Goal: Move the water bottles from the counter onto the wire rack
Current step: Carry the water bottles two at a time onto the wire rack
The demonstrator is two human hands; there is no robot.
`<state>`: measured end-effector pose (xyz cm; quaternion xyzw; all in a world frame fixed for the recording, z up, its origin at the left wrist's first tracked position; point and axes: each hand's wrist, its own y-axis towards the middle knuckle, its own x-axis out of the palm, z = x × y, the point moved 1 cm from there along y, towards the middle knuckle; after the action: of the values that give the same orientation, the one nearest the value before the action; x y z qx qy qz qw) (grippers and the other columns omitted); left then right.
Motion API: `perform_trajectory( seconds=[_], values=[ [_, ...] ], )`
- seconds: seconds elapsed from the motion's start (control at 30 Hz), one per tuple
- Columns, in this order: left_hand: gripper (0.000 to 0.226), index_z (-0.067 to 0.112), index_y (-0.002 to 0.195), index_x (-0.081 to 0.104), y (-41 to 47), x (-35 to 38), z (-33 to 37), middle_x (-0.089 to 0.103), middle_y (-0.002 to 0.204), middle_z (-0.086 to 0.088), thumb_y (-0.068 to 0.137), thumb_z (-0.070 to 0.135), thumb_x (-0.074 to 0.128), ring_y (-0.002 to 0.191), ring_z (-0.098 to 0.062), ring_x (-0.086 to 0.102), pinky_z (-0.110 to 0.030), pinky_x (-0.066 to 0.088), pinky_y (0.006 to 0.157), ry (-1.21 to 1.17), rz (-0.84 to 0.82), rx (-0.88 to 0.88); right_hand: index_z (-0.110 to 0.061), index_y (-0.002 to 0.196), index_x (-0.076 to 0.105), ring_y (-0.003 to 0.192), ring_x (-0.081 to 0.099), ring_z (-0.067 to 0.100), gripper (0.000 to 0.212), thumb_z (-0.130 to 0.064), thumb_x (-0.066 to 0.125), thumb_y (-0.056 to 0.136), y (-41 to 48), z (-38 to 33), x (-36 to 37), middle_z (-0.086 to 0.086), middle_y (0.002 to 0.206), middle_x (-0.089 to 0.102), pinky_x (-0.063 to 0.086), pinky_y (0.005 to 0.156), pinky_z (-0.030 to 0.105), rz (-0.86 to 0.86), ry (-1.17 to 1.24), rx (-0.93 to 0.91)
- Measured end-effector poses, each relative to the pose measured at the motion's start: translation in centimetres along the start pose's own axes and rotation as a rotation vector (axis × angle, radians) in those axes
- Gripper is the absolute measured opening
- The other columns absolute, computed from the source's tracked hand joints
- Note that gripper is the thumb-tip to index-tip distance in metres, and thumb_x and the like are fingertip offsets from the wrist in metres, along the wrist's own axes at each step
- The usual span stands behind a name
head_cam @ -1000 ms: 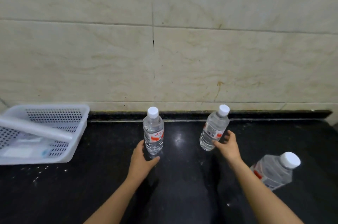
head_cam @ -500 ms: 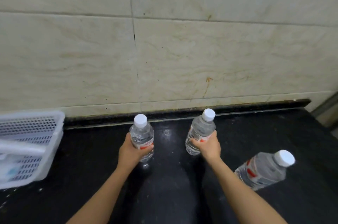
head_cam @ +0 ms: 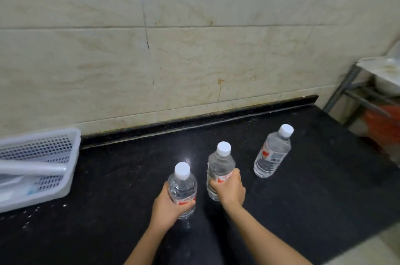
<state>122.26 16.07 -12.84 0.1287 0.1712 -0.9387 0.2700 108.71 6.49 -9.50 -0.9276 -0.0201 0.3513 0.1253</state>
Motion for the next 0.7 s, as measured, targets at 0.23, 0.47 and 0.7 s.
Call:
perform_trajectory(
  seconds=[0.23,0.47,0.7],
  values=[
    [0.068,0.024,0.111,0.053,-3.7,0.5,-0.5,0.063,0.090,0.003,0.052,0.017,0.086,0.092,-0.021,0.061,-0.029,0.042,0.078,0.034,-0.026,0.070,-0.017,0.091,0.042,0.098,0.060,0.032,0.046,-0.033,0.074,0.062,-6.5,5.3,-3.1,0.009,0.102,0.065,0.046,0.087,0.039,0.146,0.019,0.041],
    [0.062,0.031,0.084,0.055,-7.5,3.9,-0.1,0.069,0.091,-0.002,0.027,0.039,0.078,0.087,-0.024,0.066,-0.041,0.053,0.085,-0.066,-0.116,0.034,-0.018,0.086,0.035,0.096,0.059,0.032,0.044,-0.035,0.070,0.066,-10.5,10.3,-10.1,0.009,0.096,0.067,0.044,0.086,0.036,0.270,-0.044,0.058],
    [0.054,0.017,0.092,0.058,-15.6,12.2,3.3,0.068,0.088,-0.002,0.047,0.005,0.085,0.080,-0.022,0.064,-0.033,0.050,0.075,-0.183,-0.265,0.123,-0.017,0.087,0.037,0.094,0.059,0.031,0.044,-0.038,0.069,0.066,-12.5,17.2,-19.1,0.008,0.097,0.067,0.039,0.089,0.037,0.374,-0.034,0.073]
  ],
)
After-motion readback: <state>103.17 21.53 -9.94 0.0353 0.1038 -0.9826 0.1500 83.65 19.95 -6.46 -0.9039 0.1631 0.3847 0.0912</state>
